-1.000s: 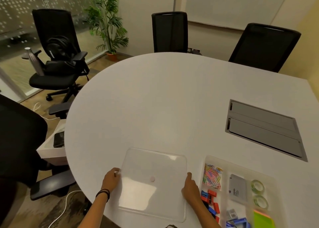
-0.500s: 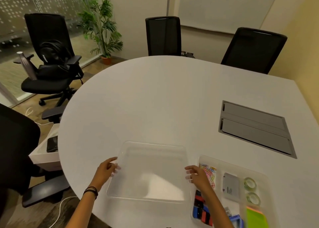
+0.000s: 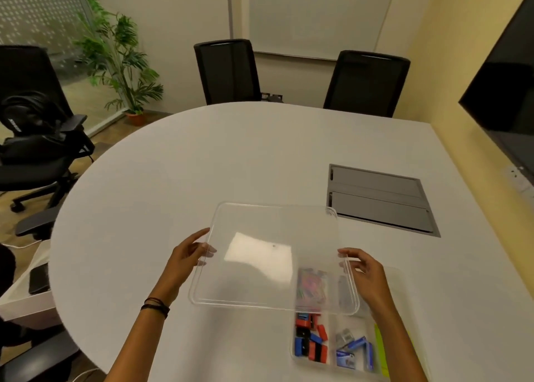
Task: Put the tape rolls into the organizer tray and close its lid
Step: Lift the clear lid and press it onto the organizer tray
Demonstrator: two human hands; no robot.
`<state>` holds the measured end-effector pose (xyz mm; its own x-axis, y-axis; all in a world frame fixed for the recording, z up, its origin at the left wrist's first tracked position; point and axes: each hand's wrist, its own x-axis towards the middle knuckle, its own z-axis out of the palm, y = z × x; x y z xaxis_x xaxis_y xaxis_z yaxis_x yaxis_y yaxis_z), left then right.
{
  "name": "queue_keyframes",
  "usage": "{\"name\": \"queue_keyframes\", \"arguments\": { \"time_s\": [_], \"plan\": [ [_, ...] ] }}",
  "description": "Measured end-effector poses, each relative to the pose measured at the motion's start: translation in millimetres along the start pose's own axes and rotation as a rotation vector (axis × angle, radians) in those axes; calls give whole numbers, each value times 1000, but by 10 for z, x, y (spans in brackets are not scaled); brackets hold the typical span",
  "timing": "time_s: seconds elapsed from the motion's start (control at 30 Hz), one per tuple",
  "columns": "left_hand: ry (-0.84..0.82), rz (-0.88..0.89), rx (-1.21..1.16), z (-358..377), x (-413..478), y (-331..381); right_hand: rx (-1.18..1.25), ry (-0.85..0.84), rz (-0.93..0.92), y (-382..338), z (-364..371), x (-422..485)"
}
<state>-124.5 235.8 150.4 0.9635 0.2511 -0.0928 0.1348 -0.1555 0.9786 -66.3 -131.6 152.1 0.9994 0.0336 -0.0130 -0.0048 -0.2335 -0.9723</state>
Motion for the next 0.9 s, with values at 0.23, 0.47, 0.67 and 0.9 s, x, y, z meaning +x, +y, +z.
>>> {"name": "queue_keyframes", "arguments": {
  "time_s": [0.23,0.47,0.67,0.9],
  "plan": [
    [-141,73,-20,415,-12,312,64,143,-53,55,-495,-143],
    [-103,182,129,933,-40,357,38,286,-65,104,-981,-223],
    [-30,251,207,1295,-19,318,-24,421,-45,184,-1318,-235],
    [-97,274,229,1624,-52,298,-106,539,-61,297,-1555,-239]
  ]
}}
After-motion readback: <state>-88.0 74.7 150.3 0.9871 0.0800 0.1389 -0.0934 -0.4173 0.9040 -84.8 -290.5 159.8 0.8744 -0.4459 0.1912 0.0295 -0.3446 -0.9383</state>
